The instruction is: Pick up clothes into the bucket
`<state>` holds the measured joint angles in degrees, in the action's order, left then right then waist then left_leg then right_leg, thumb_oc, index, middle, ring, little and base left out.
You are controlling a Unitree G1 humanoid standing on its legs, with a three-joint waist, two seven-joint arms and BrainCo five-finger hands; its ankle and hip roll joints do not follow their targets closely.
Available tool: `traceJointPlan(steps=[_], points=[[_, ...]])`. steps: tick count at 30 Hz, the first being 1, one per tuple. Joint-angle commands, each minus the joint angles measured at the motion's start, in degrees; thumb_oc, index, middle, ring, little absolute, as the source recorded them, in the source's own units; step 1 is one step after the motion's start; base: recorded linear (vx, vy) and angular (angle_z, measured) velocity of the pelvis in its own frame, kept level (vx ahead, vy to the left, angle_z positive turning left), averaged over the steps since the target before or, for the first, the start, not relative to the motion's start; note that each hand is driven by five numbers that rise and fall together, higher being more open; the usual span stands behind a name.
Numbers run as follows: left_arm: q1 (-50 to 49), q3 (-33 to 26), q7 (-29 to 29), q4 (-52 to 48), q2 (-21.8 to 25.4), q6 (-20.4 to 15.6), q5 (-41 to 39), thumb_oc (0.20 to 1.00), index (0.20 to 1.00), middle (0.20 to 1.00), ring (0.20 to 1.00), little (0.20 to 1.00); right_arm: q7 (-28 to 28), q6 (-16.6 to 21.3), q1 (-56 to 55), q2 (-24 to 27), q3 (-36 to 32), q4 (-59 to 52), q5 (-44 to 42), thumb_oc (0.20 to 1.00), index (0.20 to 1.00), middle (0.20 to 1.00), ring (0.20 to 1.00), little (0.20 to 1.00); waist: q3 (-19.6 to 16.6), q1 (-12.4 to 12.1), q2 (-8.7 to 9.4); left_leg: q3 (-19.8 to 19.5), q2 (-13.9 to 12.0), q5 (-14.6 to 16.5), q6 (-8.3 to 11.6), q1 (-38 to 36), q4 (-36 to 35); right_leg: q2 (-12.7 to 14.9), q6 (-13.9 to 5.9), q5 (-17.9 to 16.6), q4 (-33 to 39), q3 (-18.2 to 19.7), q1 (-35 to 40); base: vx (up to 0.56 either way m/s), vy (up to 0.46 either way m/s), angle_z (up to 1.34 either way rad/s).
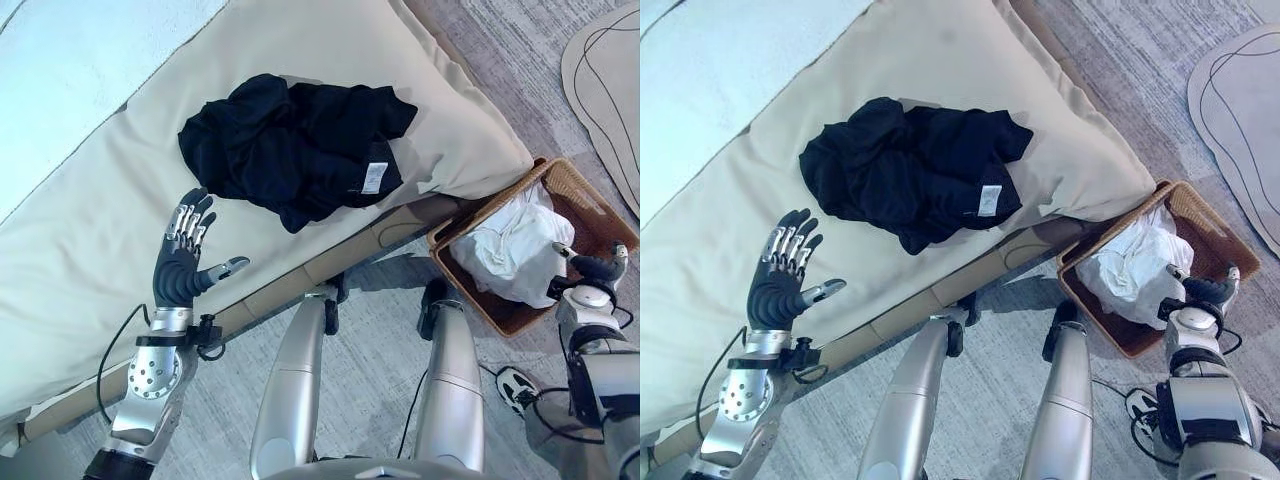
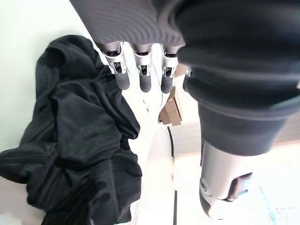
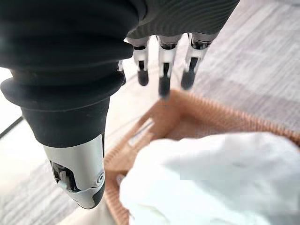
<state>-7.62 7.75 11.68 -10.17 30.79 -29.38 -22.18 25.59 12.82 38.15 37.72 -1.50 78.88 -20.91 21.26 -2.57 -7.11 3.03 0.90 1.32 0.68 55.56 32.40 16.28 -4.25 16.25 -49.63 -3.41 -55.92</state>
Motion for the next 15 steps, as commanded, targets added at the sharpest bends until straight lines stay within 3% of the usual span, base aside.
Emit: traceJointPlan(steps=[1,3,8,12,13,15], points=[[-0.09,-2.46,1.47,-2.04,-1.65,-2.39,-1.09,1.0,1.0,1.0,1.0,1.0,2.85,-0.37,-1.82,1.62,-0.31,2.25,0.01,1.0,1.0,1.0,1.0,1.0,-2.55,1.21,0.26,-1.06,-1.65,6.97,0.59,-1.62,4.67,-1.21,-3.22,-10.3,11.27,1.2,0.92,0.0,0.0,0.0],[0.35,-2.49,1.72,-1.66,-1.85,-2.34,-0.73,1.0,1.0,1.0,1.0,1.0,3.46,-0.47,-1.65,1.0,-1.29,3.0,-0.82,1.0,1.0,1.0,1.0,1.0,-2.44,1.28,0.38,-0.73,-1.66,4.64,0.14,-2.45,2.48,-0.97,-3.05,-12.61,13.6,0.66,1.82,-0.08,0.025,0.01],[2.45,-1.99,3.56,2.96,-2.2,-1.26,2.4,1.0,1.0,1.0,1.0,1.0,4.45,1.95,-4.25,-2.92,-2.4,-1.52,-3.08,1.0,1.0,1.0,1.0,1.0,-2.51,1.77,1.15,-1.1,-1.63,2.63,0.15,-7.72,-3.32,-0.96,-4.01,-14.87,19.59,-0.7,7.23,-0.01,0.004,-0.04],[7.49,-1.6,9.44,13.72,-1.68,1.37,15.26,1.0,1.0,1.0,1.0,1.0,1.4,5.61,-13.01,-10.13,2.22,-19.05,1.33,1.0,1.0,1.0,1.0,1.0,-2.2,3.62,3.44,-1.66,-1.88,1.27,0.21,-13.0,-7.52,-0.9,-4.77,-17.19,24.81,-1.98,13.46,0.03,-0.008,0.0],[9.76,-1.59,11.91,19.77,-1.96,2.71,20.46,1.0,1.0,1.0,1.0,1.0,-3.22,7.29,-18.49,-12.61,4.42,-29.1,1.67,1.0,1.0,1.0,1.0,1.0,-2.06,4.88,4.87,-1.74,-1.98,0.89,0.24,-14.93,-8.61,-0.93,-4.85,-17.81,26.56,-2.53,16.02,0.04,-0.012,0.04],[11.28,-1.39,13.06,23.7,-2.35,3.25,22.18,1.0,1.0,1.0,1.0,1.0,-5.15,7.69,-21.05,-13.53,5.68,-33.19,2.19,1.0,1.0,1.0,1.0,1.0,-1.94,5.42,5.46,-1.98,-2.12,0.69,0.24,-16.46,-9.47,-0.9,-4.97,-18.22,27.58,-2.72,17.61,0.04,0.01,-0.02]])
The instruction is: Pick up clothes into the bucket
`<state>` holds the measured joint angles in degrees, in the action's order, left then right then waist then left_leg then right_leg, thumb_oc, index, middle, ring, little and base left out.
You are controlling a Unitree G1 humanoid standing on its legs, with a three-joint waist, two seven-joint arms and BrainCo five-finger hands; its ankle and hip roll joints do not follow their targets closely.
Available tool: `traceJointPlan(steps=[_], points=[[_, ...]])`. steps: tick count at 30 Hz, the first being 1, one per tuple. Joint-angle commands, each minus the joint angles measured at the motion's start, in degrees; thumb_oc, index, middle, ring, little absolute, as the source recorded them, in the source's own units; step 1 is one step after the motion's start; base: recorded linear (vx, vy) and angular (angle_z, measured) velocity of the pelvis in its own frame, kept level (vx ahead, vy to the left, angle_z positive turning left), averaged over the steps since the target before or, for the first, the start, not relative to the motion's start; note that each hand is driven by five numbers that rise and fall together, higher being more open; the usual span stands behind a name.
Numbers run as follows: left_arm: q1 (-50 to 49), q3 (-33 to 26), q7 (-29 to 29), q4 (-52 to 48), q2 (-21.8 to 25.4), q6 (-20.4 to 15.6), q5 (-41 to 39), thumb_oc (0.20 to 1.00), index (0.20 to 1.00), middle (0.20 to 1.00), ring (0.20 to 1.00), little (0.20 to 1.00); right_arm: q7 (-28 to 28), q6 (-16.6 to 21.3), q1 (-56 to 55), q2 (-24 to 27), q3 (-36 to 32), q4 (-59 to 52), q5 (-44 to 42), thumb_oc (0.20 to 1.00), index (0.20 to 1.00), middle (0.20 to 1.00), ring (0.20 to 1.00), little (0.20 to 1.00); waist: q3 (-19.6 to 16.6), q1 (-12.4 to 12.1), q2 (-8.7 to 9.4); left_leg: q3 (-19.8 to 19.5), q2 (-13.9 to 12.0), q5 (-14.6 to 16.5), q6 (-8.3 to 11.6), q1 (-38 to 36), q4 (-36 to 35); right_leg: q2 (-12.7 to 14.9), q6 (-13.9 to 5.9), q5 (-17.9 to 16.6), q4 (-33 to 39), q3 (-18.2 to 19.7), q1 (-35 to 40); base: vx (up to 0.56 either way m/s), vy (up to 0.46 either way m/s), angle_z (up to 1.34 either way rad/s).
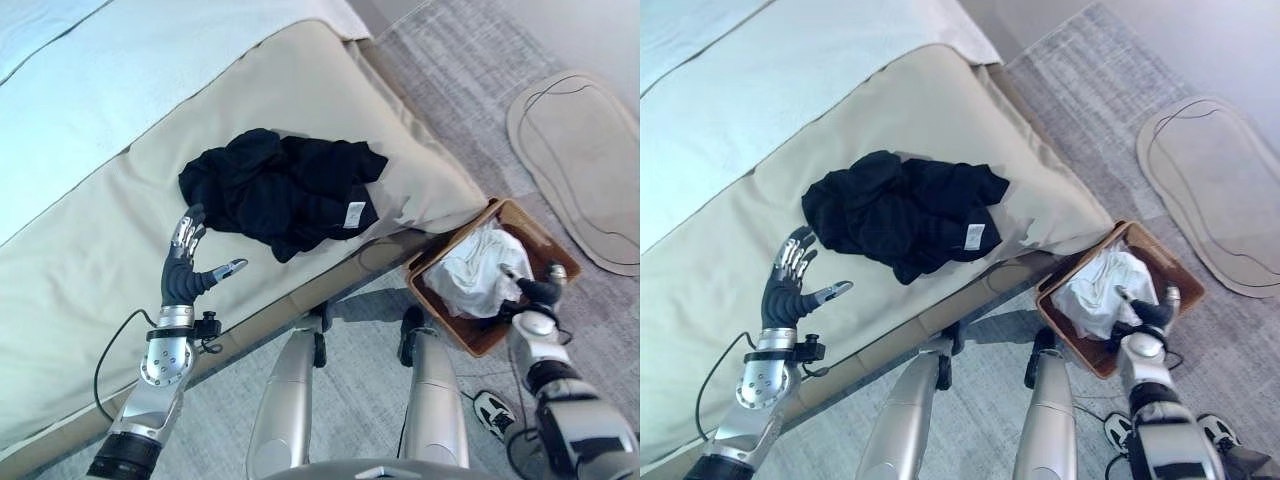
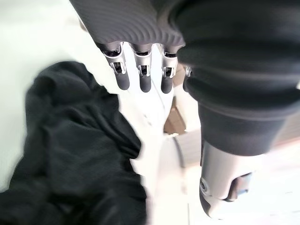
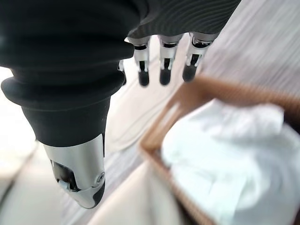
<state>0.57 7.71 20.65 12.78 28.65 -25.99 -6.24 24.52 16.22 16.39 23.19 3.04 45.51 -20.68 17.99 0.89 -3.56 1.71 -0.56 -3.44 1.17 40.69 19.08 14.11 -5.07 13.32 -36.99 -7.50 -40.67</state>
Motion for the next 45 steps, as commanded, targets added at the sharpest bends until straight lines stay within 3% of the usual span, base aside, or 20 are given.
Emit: traceJointPlan(steps=[1,4,10,11,16,25,35,36,37,38,41,42,43,45], points=[[5.13,-0.67,5.18,4.93,0.22,0.6,9.81,1.0,1.0,1.0,1.0,1.0,-5.88,4.84,-1.31,-0.14,2.5,-1.89,2.72,1.0,1.0,1.0,1.0,1.0,1.19,2.53,2.58,-0.61,-0.87,5.35,-0.14,-2.58,3.35,1.37,-4.36,-15.66,16.2,1.13,3.85,0.06,0.023,-0.03],[10.92,1.32,7.87,13.45,1.89,3.66,18.21,1.0,1.0,1.0,1.0,1.0,-9.43,6.03,-6.69,-2.37,4.86,-10.51,3.65,1.0,1.0,1.0,1.0,1.0,1.34,4.15,4.36,-0.46,-1.05,4.79,0.0,-5.29,1.16,1.4,-4.76,-17.18,20.23,0.6,7.29,0.05,0.051,0.02],[17.65,4.23,10.89,20.75,5.26,6.35,25.43,1.0,1.0,1.0,1.0,1.0,-12.45,7.19,-10.07,-2.87,8.19,-17.66,3.63,1.0,1.0,1.0,1.0,1.0,1.72,5.61,5.99,0.25,-1.23,4.13,0.3,-5.9,0.04,1.31,-5.19,-18.81,23.2,0.82,8.32,0.0,0.059,-0.14],[20.04,5.41,12.23,20.19,8.24,7.79,29.01,1.0,1.0,1.0,1.0,1.0,-13.83,7.83,-11.24,-2.21,9.42,-21.9,2.76,1.0,1.0,1.0,1.0,1.0,2.34,6.13,6.57,0.44,-1.25,4.18,0.45,-4.86,0.86,1.23,-5.22,-19.08,23.44,0.96,7.62,-0.04,0.057,-0.15],[29.62,9.52,16.1,24.94,13.36,13.24,37.17,1.0,1.0,1.0,1.0,1.0,-16.2,8.9,-10.51,1.07,12.87,-31.86,3.35,1.0,1.0,1.0,1.0,1.0,4.89,7.35,7.72,0.48,-1.28,5.1,0.61,0.22,5.41,0.89,-4.82,-18.48,21.2,2.2,3.7,-0.06,0.052,-0.06],[42.14,14.34,21.64,30.96,17.57,17.62,41.95,1.0,1.0,1.0,1.0,1.0,-18.31,10.09,-8.63,4.23,17.21,-37.37,2.11,1.0,1.0,1.0,1.0,1.0,7.63,8.79,8.55,1.12,-2.16,5.2,1.04,7.52,8.3,0.89,-5.1,-19.51,19.27,3.38,-3.41,-0.06,0.028,-0.03],[52.73,20.33,20.03,38.57,20.11,20.29,43.24,1.0,1.0,1.0,1.0,1.0,-18.12,10.72,-9.32,4.59,16.33,-39.19,1.88,1.0,1.0,1.0,1.0,1.0,8.75,10.71,8.82,1.27,-2.88,5.0,1.25,14.52,10.26,0.92,-5.69,-20.96,18.66,4.12,-10.16,-0.02,0.012,-0.03],[53.44,21.04,19.84,39.84,20.16,20.47,43.5,1.0,1.0,1.0,1.0,1.0,-18.16,10.8,-9.42,4.7,16.28,-39.31,1.77,1.0,1.0,1.0,1.0,1.0,8.61,10.75,8.64,1.06,-3.35,6.86,1.69,14.23,10.74,0.47,-6.13,-19.5,17.98,4.47,-10.22,-0.01,0.026,-0.03],[54.43,22.03,19.29,40.77,20.21,20.8,43.99,1.0,1.0,1.0,1.0,1.0,-18.12,10.92,-9.47,4.74,16.0,-39.53,1.63,1.0,1.0,1.0,1.0,1.0,8.86,11.16,8.89,1.38,-3.02,5.21,1.23,15.69,10.96,0.8,-5.75,-20.94,18.14,4.55,-11.46,0.07,0.026,-0.06],[55.38,23.62,17.44,41.39,20.15,21.24,45.02,1.0,1.0,1.0,1.0,1.0,-17.93,10.82,-9.72,4.88,15.51,-39.64,1.69,1.0,1.0,1.0,1.0,1.0,8.56,11.16,8.55,1.04,-3.32,7.18,1.56,16.01,12.03,0.32,-6.17,-19.35,17.0,5.02,-12.08,0.0,0.027,-0.04],[56.72,25.74,15.16,44.11,19.7,22.23,46.9,1.0,1.0,1.0,1.0,1.0,-17.96,10.5,-9.79,4.92,15.07,-39.38,1.95,1.0,1.0,1.0,1.0,1.0,8.41,11.51,8.55,1.24,-3.55,7.76,1.41,16.86,13.27,0.24,-6.29,-19.21,16.28,5.3,-12.92,0.03,0.026,-0.05],[57.28,26.21,14.02,44.06,19.37,22.03,46.94,0.922,0.922,0.922,0.922,0.922,-18.11,10.34,-9.89,4.8,14.74,-39.41,1.94,1.0,1.0,1.0,1.0,1.0,8.36,11.51,8.51,1.24,-3.56,7.93,1.33,17.25,13.79,0.2,-6.27,-19.1,15.81,5.45,-13.4,0.01,0.025,-0.04],[57.79,26.94,13.14,44.83,19.02,22.15,47.31,0.228,0.228,0.228,0.228,0.228,-18.23,10.15,-9.91,4.72,14.75,-39.27,1.98,1.0,1.0,1.0,1.0,1.0,8.2,11.69,8.39,1.26,-3.54,8.07,1.25,17.45,14.1,0.16,-6.25,-19.0,15.48,5.59,-13.69,0.02,0.018,-0.03],[57.82,26.98,12.61,44.64,18.71,21.6,47.28,0.2,0.2,0.2,0.2,0.2,-18.4,10.05,-10.26,4.48,14.31,-39.26,2.11,1.0,1.0,1.0,1.0,1.0,7.81,11.85,8.34,1.37,-3.63,8.42,1.11,17.79,14.69,0.25,-6.25,-18.78,14.9,5.9,-14.12,0.02,0.018,-0.04]])
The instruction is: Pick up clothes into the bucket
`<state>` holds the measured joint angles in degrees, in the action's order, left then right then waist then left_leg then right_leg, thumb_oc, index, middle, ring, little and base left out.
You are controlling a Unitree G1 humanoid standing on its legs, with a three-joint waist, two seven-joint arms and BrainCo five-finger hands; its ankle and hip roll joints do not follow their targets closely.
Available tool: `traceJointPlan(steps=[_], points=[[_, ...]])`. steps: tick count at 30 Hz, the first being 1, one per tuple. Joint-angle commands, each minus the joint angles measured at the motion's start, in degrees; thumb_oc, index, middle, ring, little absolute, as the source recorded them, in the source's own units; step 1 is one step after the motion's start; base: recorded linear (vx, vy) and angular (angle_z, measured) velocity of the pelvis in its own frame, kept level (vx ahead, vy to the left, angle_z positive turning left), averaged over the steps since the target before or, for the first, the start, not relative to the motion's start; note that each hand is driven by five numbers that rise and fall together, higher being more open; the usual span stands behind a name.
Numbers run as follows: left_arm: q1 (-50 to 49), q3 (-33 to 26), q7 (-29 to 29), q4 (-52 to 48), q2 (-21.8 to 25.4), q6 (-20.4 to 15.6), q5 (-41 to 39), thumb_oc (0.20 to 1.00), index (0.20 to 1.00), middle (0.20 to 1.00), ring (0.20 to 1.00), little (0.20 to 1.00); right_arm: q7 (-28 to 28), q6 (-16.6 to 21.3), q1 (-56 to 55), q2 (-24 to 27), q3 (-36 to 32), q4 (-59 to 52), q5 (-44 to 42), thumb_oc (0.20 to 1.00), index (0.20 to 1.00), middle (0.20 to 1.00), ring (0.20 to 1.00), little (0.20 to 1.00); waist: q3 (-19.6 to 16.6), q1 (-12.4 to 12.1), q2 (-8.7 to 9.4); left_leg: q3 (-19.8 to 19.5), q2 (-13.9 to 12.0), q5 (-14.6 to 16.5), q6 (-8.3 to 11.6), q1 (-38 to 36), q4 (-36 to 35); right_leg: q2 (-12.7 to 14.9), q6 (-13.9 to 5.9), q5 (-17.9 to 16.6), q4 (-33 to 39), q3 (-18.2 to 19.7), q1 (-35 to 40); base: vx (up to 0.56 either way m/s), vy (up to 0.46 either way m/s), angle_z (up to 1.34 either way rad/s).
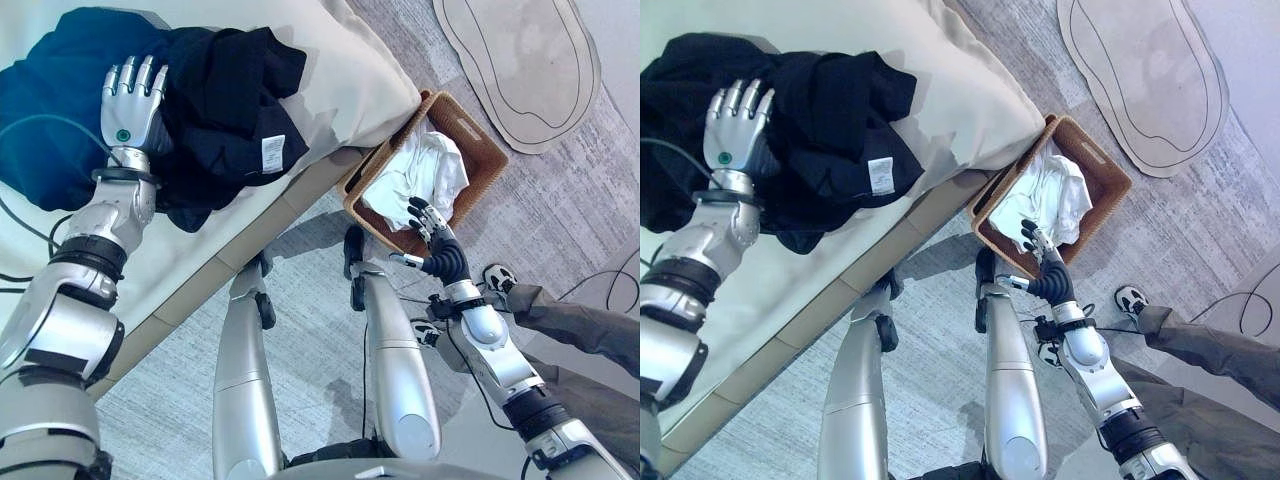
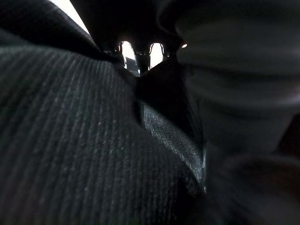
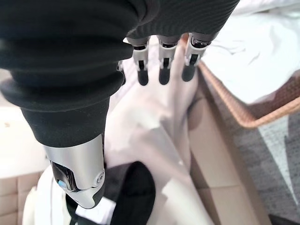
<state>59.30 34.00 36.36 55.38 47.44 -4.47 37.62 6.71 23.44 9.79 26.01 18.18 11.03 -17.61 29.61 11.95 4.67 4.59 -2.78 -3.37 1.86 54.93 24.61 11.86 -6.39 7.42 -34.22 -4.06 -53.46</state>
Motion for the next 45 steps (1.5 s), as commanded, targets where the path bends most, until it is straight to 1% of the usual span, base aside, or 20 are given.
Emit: traceJointPlan(steps=[1,6,7,8,9,10,11,14,19,20,21,25,27,31,33,34,39,40,43,45], points=[[-1.33,0.62,-3.46,1.47,-0.09,-0.26,3.44,0.2,0.2,0.2,0.2,0.2,-0.62,2.79,-3.86,1.57,-1.01,-4.71,-0.89,1.0,1.0,1.0,1.0,1.0,-4.06,0.78,0.02,-1.44,-1.47,8.55,0.37,3.6,9.37,2.51,-4.96,-12.81,12.02,2.58,-1.46,0.04,0.028,-0.04],[-3.66,-0.71,-4.23,0.03,-0.11,-1.04,3.61,0.2,0.2,0.2,0.2,0.2,-1.19,2.7,-4.22,1.15,-1.6,-4.24,-0.58,1.0,1.0,1.0,1.0,1.0,-5.4,0.75,-0.51,-1.21,-1.29,8.59,0.24,3.06,8.79,2.72,-4.98,-12.85,12.53,2.5,-1.04,0.0,0.012,-0.01],[-5.08,-1.49,-4.65,-0.58,-0.42,-1.04,3.83,0.2,0.2,0.2,0.2,0.2,-1.33,2.61,-4.33,1.06,-1.89,-3.97,-0.47,1.0,1.0,1.0,1.0,1.0,-5.76,0.82,-0.51,-0.76,-1.0,6.91,-0.21,3.1,8.08,3.16,-4.58,-14.3,13.39,2.21,-1.11,0.03,0.008,0.02],[-6.03,-2.09,-4.76,-0.62,-0.63,-1.29,3.55,0.2,0.2,0.2,0.2,0.2,-1.31,2.48,-4.36,0.79,-1.67,-3.36,-0.46,1.0,1.0,1.0,1.0,1.0,-6.29,0.46,-0.78,-1.09,-1.26,8.56,0.24,1.7,7.91,2.79,-4.98,-12.76,13.09,2.21,-0.07,-0.03,0.015,0.01],[-6.97,-2.7,-4.96,-0.91,-0.59,-1.5,3.36,0.2,0.2,0.2,0.2,0.2,-1.31,2.43,-4.24,0.57,-1.77,-3.02,-0.51,1.0,1.0,1.0,1.0,1.0,-6.45,0.51,-0.69,-0.66,-0.94,6.87,-0.19,1.77,7.45,3.18,-4.55,-14.27,13.82,1.96,0.0,0.09,-0.003,-0.01],[-7.12,-2.74,-4.99,-0.93,-0.59,-1.5,3.36,0.2,0.2,0.2,0.2,0.2,-1.31,2.42,-4.29,0.59,-1.68,-2.97,-0.51,1.0,1.0,1.0,1.0,1.0,-6.65,0.3,-0.88,-1.02,-1.24,8.55,0.27,0.96,7.6,2.8,-4.96,-12.77,13.36,2.08,0.6,-0.05,0.013,-0.03],[-8.85,-3.52,-5.1,-1.01,-0.92,-1.81,3.01,0.2,0.2,0.2,0.2,0.2,-1.53,2.31,-3.95,0.27,-1.46,-2.45,-0.75,1.0,1.0,1.0,1.0,1.0,-6.99,0.34,-0.78,-0.52,-0.86,6.68,-0.14,-0.04,6.41,3.23,-4.56,-14.32,14.37,1.77,1.46,0.03,-0.013,-0.03],[-11.49,-5.23,-5.1,-2.06,-1.46,-2.37,2.21,0.2,0.2,0.2,0.2,0.2,-1.49,2.14,-3.86,-0.19,-1.4,-1.47,-0.65,1.0,1.0,1.0,1.0,1.0,-7.56,-0.01,-0.89,-0.46,-0.82,6.45,-0.1,-2.6,4.91,3.23,-4.64,-14.25,15.19,1.37,3.84,0.03,-0.013,-0.01],[-24.48,-12.68,-5.21,-11.21,-4.67,-4.94,-0.98,0.2,0.2,0.2,0.2,0.2,-0.63,1.14,-3.48,-1.34,-2.42,1.03,0.39,1.0,1.0,1.0,1.0,1.0,-9.36,-2.32,-1.24,-0.95,-0.51,6.33,0.06,-12.9,0.45,3.42,-4.49,-13.75,18.43,-0.02,14.0,0.08,-0.048,-0.02],[-24.72,-12.88,-5.28,-11.4,-4.62,-4.89,-0.96,0.2,0.2,0.2,0.2,0.2,-0.61,1.14,-3.49,-1.3,-2.31,1.03,0.4,1.0,1.0,1.0,1.0,1.0,-9.19,-2.21,-1.23,-0.97,-0.5,6.3,0.07,-13.22,0.31,3.43,-4.48,-13.77,18.56,-0.07,14.33,0.12,-0.061,-0.02],[-29.87,-15.38,-5.84,-16.43,-5.53,-6.34,-1.72,0.2,0.2,0.2,0.2,0.2,0.28,0.39,-3.13,-1.5,-3.12,2.62,1.99,1.0,1.0,1.0,1.0,1.0,-9.83,-3.37,-1.6,-1.37,-0.26,6.23,0.11,-16.74,-1.21,3.56,-4.46,-13.57,19.94,-0.67,18.07,0.1,-0.059,0.0],[-38.87,-19.96,-7.37,-26.55,-8.48,-9.37,-3.63,0.2,0.2,0.2,0.2,0.2,0.99,-0.57,-2.08,-2.14,-3.94,4.89,4.12,1.0,1.0,1.0,1.0,1.0,-11.01,-5.14,-2.0,-1.65,-0.1,5.4,0.23,-24.23,-5.96,3.66,-4.42,-13.99,24.35,-1.94,26.03,0.11,-0.055,0.07],[-42.55,-21.07,-8.66,-31.47,-10.06,-11.53,-4.31,0.2,0.2,0.2,0.2,0.2,1.63,-1.37,-1.24,-2.35,-4.24,6.36,5.67,1.0,1.0,1.0,1.0,1.0,-11.93,-6.36,-2.38,-1.87,-0.13,5.3,0.42,-27.83,-8.15,3.36,-4.39,-13.68,26.14,-2.8,30.0,0.1,-0.052,0.11],[-48.97,-23.47,-11.71,-40.73,-11.53,-14.82,-6.39,0.2,0.2,0.2,0.2,0.2,1.34,-1.98,-0.46,-3.17,-4.9,7.93,6.0,1.0,1.0,1.0,1.0,1.0,-13.62,-7.59,-2.67,-2.41,-0.28,4.26,0.49,-32.95,-11.55,3.2,-4.29,-13.54,28.26,-4.24,35.06,0.06,-0.049,0.12],[-50.94,-23.7,-12.89,-42.92,-12.2,-16.17,-7.4,0.2,0.2,0.2,0.2,0.2,0.88,-2.1,-0.45,-3.76,-4.95,8.42,5.97,1.0,1.0,1.0,1.0,1.0,-14.63,-8.07,-2.71,-2.65,-0.38,4.13,0.52,-34.93,-12.93,2.91,-4.25,-13.3,28.98,-4.64,36.88,0.06,-0.044,0.18],[-51.16,-23.82,-13.03,-43.13,-12.17,-16.12,-7.46,0.2,0.2,0.2,0.2,0.2,0.87,-2.08,-0.51,-3.76,-4.89,8.43,5.96,1.0,1.0,1.0,1.0,1.0,-14.53,-8.02,-2.69,-2.66,-0.38,4.06,0.54,-35.27,-13.17,2.89,-4.24,-13.33,29.13,-4.7,37.18,0.07,-0.053,0.12],[-55.87,-24.58,-17.72,-55.78,-12.69,-20.41,-11.77,0.2,0.2,0.2,0.2,0.2,0.12,-2.56,-0.9,-4.67,-4.53,9.76,7.14,1.0,1.0,1.0,1.0,1.0,-17.04,-9.24,-3.03,-3.4,-0.75,2.47,1.3,-40.67,-18.05,1.94,-4.19,-12.34,30.48,-6.95,42.02,0.06,-0.057,0.11],[-56.35,-24.92,-18.32,-56.97,-12.62,-20.56,-12.47,0.2,0.2,0.2,0.2,0.2,0.13,-2.52,-0.89,-4.81,-4.44,10.02,7.56,1.0,1.0,1.0,1.0,1.0,-17.48,-9.33,-3.04,-3.46,-0.77,2.31,1.37,-41.37,-18.7,1.75,-4.14,-12.19,30.62,-7.2,42.64,0.07,-0.044,0.2],[-55.9,-25.47,-19.3,-62.54,-11.83,-21.99,-14.91,0.2,0.2,0.2,0.2,0.2,0.14,-2.69,-0.09,-4.08,-2.77,9.69,11.13,1.0,1.0,1.0,1.0,1.0,-19.01,-9.68,-3.12,-3.66,-1.0,1.99,1.54,-43.44,-20.14,1.25,-4.07,-11.63,30.72,-7.86,44.41,0.07,-0.041,0.2],[-54.56,-25.7,-20.42,-65.91,-11.39,-22.43,-17.1,0.2,0.2,0.2,0.2,0.2,-1.8,-2.81,0.76,-3.29,-0.76,8.66,11.78,1.0,1.0,1.0,1.0,1.0,-20.03,-9.82,-3.14,-3.58,-0.94,1.74,1.65,-44.93,-21.31,0.97,-4.07,-11.44,31.2,-8.19,45.67,0.06,-0.022,0.05]])
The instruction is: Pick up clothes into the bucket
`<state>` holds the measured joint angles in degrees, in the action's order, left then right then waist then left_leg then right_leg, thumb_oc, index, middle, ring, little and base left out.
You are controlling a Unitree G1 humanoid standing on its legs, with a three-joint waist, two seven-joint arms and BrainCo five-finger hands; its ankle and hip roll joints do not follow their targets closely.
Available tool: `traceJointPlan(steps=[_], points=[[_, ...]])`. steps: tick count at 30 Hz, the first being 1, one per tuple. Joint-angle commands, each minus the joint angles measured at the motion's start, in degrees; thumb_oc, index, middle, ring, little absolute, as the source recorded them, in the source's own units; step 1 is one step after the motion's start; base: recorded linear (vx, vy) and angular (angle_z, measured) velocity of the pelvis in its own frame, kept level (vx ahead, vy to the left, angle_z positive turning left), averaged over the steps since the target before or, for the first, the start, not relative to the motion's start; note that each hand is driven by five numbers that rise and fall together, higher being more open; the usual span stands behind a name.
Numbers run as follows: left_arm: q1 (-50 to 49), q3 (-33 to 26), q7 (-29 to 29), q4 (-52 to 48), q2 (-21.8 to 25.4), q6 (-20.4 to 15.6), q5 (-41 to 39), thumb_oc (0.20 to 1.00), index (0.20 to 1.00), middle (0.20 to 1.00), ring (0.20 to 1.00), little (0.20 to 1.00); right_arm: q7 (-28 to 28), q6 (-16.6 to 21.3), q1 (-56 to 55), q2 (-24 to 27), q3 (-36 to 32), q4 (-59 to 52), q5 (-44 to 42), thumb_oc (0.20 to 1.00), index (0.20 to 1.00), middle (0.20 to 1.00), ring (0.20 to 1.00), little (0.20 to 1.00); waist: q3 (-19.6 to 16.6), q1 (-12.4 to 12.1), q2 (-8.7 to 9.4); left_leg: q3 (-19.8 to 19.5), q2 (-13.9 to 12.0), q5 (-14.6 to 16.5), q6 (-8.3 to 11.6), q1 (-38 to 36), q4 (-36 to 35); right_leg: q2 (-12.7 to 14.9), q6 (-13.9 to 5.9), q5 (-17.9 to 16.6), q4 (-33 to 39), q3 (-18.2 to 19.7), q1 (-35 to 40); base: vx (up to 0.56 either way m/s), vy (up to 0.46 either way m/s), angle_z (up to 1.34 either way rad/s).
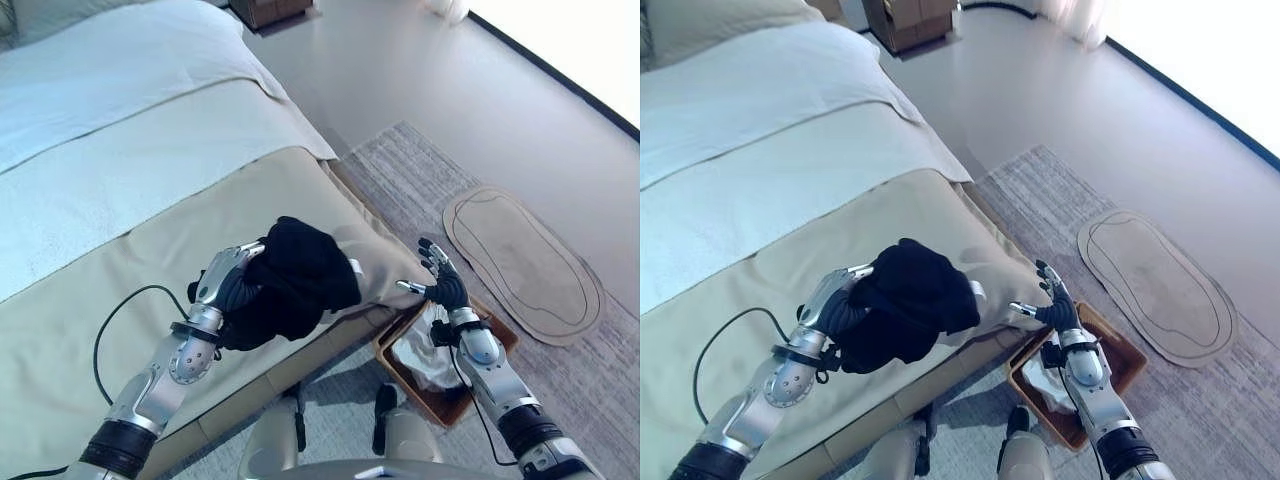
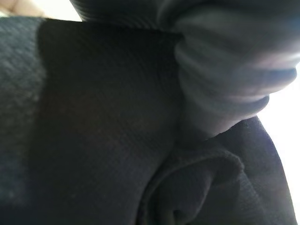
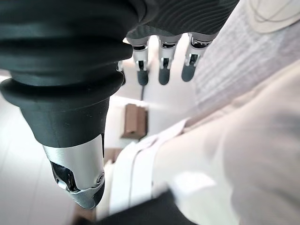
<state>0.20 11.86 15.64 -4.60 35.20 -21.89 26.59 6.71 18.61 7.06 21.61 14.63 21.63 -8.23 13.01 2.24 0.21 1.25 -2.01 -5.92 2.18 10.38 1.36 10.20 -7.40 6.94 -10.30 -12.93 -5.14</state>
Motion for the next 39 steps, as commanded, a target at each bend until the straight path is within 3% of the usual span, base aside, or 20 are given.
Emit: traceJointPlan(steps=[1,6,13,21,30,31,39], points=[[5.38,-3.65,-0.76,-7.74,1.06,-5.31,-7.67,0.2,0.2,0.2,0.2,0.2,-3.17,1.78,3.87,1.7,4.11,-2.91,2.87,1.0,1.0,1.0,1.0,1.0,-3.85,-0.15,1.37,-0.15,-1.66,4.1,1.38,-1.28,1.14,2.48,-3.09,-10.92,7.6,0.53,-1.95,0.05,-0.022,0.0],[12.56,-0.07,-6.5,-9.93,1.67,-5.18,-14.91,0.2,0.2,0.2,0.2,0.2,-9.48,0.33,7.72,4.35,11.26,-6.06,6.31,1.0,1.0,1.0,1.0,1.0,-6.54,-0.34,1.3,0.32,-1.86,3.26,1.58,-4.74,-1.85,2.18,-3.29,-10.73,8.4,-0.09,0.57,0.05,-0.018,0.0],[17.38,5.93,-10.56,-9.03,-0.52,-4.91,-17.5,0.2,0.2,0.2,0.2,0.2,-14.08,-0.59,10.81,-0.84,17.96,-9.46,3.26,1.0,1.0,1.0,1.0,1.0,-9.24,-0.15,1.0,1.15,-1.75,3.75,1.32,-8.49,-3.13,2.14,-3.51,-10.47,9.4,-0.03,3.69,0.05,0.0,-0.01],[15.13,7.75,-11.38,-9.06,-2.25,-4.78,-16.74,0.2,0.2,0.2,0.2,0.2,-17.19,-0.95,8.79,-4.67,19.6,-10.85,-7.44,1.0,1.0,1.0,1.0,1.0,-10.46,-0.14,1.07,1.77,-1.51,3.73,1.22,-9.87,-4.25,2.35,-3.78,-10.88,10.47,-0.09,4.79,0.02,0.003,-0.01],[12.21,6.98,-10.6,-9.66,-3.29,-4.63,-18.12,0.2,0.2,0.2,0.2,0.2,-15.59,-0.35,5.44,-6.53,17.48,-10.51,-13.29,1.0,1.0,1.0,1.0,1.0,-10.61,0.09,1.1,1.75,-1.51,3.76,1.1,-10.07,-4.33,2.29,-3.72,-11.04,10.73,-0.03,5.0,0.01,-0.002,0.0],[11.45,6.77,-10.48,-9.78,-3.49,-4.65,-19.03,0.2,0.2,0.2,0.2,0.2,-14.65,0.03,4.85,-6.37,16.88,-10.84,-12.65,0.2,0.2,0.2,0.2,0.2,-10.51,0.22,1.13,1.75,-1.36,3.36,0.97,-9.66,-4.07,2.36,-3.58,-11.45,10.58,-0.03,4.67,0.0,0.0,0.0],[7.54,5.06,-10.72,-10.62,-4.35,-4.88,-23.4,0.2,0.2,0.2,0.2,0.2,-14.78,1.15,0.82,-5.8,15.33,-12.08,-13.5,0.2,0.2,0.2,0.2,0.2,-10.39,0.55,0.98,1.68,-1.48,3.88,0.96,-9.89,-3.96,2.35,-3.6,-10.88,10.34,0.04,4.81,0.01,-0.001,0.0]])
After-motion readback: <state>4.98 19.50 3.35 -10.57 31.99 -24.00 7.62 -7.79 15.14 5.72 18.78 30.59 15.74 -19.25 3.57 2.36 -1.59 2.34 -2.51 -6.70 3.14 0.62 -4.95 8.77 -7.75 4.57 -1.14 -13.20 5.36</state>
